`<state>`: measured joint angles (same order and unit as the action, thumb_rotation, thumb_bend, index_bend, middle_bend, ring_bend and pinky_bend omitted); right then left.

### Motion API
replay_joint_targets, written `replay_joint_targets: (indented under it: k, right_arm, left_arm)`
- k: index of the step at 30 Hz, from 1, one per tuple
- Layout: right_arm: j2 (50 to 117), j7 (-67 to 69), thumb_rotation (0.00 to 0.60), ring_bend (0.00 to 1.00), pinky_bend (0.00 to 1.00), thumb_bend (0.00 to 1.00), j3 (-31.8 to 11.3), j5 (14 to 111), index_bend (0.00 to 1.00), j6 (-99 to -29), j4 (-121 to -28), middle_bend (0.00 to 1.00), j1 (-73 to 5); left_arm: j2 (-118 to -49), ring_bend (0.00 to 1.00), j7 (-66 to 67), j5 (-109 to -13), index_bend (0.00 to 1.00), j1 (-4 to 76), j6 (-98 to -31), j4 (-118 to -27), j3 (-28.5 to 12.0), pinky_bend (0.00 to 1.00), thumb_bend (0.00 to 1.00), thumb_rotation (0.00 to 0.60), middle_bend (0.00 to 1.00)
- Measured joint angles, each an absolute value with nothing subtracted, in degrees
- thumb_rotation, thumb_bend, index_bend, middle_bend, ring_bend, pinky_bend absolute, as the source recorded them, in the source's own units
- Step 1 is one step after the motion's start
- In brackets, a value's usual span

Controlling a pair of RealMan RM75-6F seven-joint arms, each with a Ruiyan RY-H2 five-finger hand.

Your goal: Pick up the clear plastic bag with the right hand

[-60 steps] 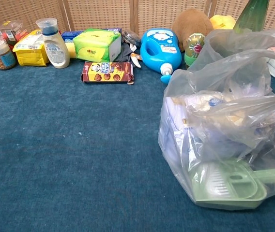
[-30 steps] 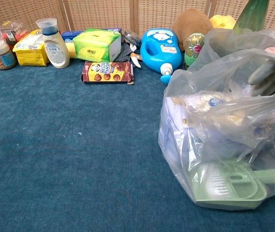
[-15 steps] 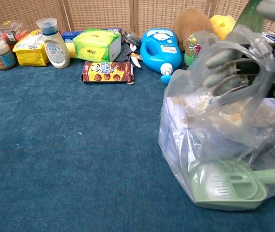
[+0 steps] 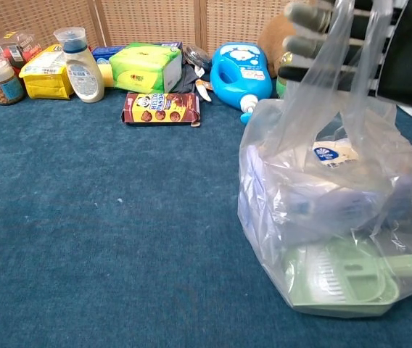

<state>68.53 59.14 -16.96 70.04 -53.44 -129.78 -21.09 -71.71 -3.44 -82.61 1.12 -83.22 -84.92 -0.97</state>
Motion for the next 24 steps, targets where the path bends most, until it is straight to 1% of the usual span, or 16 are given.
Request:
replay_joint_targets:
  k: [2, 5, 6, 7, 8, 9, 11, 12, 14, 17, 19, 24]
  right_arm:
    - [67.58, 61.66, 0.1, 0.54, 0.58, 0.31, -18.13, 69.21, 0.45, -53.56, -130.7, 0.54, -20.83]
    - [64.31, 66.76, 0.1, 0.58, 0.68, 0.33, -21.77, 66.62, 0.46, -53.64, -132.66, 0.55, -20.42]
    - [62.29, 69.21, 0.103, 0.6, 0.71, 0.33, -23.88, 65.18, 0.46, -53.55, -133.53, 0.56, -20.23]
    - [61.55, 70.19, 0.126, 0.63, 0.76, 0.34, -24.73, 64.65, 0.47, -53.52, -133.75, 0.57, -20.16]
    - [60.51, 71.68, 0.164, 0.67, 0.8, 0.36, -26.01, 63.89, 0.48, -53.45, -133.99, 0.58, -20.07]
    - [59.21, 73.65, 0.198, 0.69, 0.82, 0.37, -27.68, 62.89, 0.48, -53.28, -134.23, 0.59, -19.94]
    - [57.18, 76.52, 0.308, 0.72, 0.87, 0.39, -30.23, 61.17, 0.5, -53.03, -134.48, 0.61, -19.73]
    - [55.82, 78.26, 0.344, 0.73, 0.88, 0.4, -31.97, 60.09, 0.5, -52.82, -134.6, 0.61, -19.57]
    - [53.89, 80.72, 0.465, 0.77, 0.92, 0.41, -34.53, 58.46, 0.53, -52.51, -134.73, 0.64, -19.28]
    - [51.08, 84.75, 0.571, 0.8, 0.95, 0.43, -38.44, 56.69, 0.57, -51.91, -134.85, 0.68, -18.58]
    - [49.42, 87.5, 0.597, 0.82, 0.97, 0.44, -40.67, 55.87, 0.59, -51.24, -134.9, 0.7, -17.95]
    - [45.69, 94.83, 0.6, 0.85, 1.0, 0.45, -46.28, 53.52, 0.62, -48.89, -134.96, 0.73, -16.15]
  left_arm:
    - [-71.75, 0.44, -3.37, -82.81, 0.55, 1.26, -83.16, -85.01, -0.99, 0.17, 0.13, 0.0, 0.58]
    - [-71.82, 0.44, -3.17, -83.03, 0.55, 1.39, -83.17, -85.15, -0.97, 0.17, 0.13, 0.0, 0.58]
    - [-71.81, 0.44, -3.13, -83.04, 0.55, 1.38, -83.21, -85.22, -0.97, 0.17, 0.14, 0.0, 0.58]
    - [-71.79, 0.44, -3.11, -83.04, 0.55, 1.37, -83.26, -85.28, -0.97, 0.17, 0.14, 0.0, 0.58]
    - [-71.77, 0.44, -3.12, -83.05, 0.55, 1.33, -83.32, -85.35, -0.96, 0.17, 0.14, 0.0, 0.58]
    - [-71.75, 0.44, -3.12, -83.06, 0.55, 1.3, -83.37, -85.38, -0.95, 0.17, 0.13, 0.0, 0.58]
    - [-71.71, 0.44, -3.12, -83.07, 0.55, 1.22, -83.46, -85.46, -0.89, 0.17, 0.13, 0.0, 0.58]
    - [-71.69, 0.44, -3.13, -83.08, 0.55, 1.15, -83.49, -85.55, -0.82, 0.17, 0.13, 0.0, 0.58]
    - [-71.66, 0.44, -3.14, -83.12, 0.55, 1.06, -83.58, -85.64, -0.75, 0.17, 0.13, 0.0, 0.58]
    - [-71.58, 0.44, -3.15, -83.22, 0.55, 0.89, -83.82, -85.84, -0.64, 0.17, 0.13, 0.0, 0.58]
    - [-71.55, 0.44, -3.11, -83.3, 0.55, 0.86, -83.89, -85.95, -0.6, 0.17, 0.13, 0.0, 0.58]
    - [-71.22, 0.44, -2.78, -83.85, 0.55, 0.68, -84.46, -86.6, -0.41, 0.17, 0.13, 0.0, 0.58]
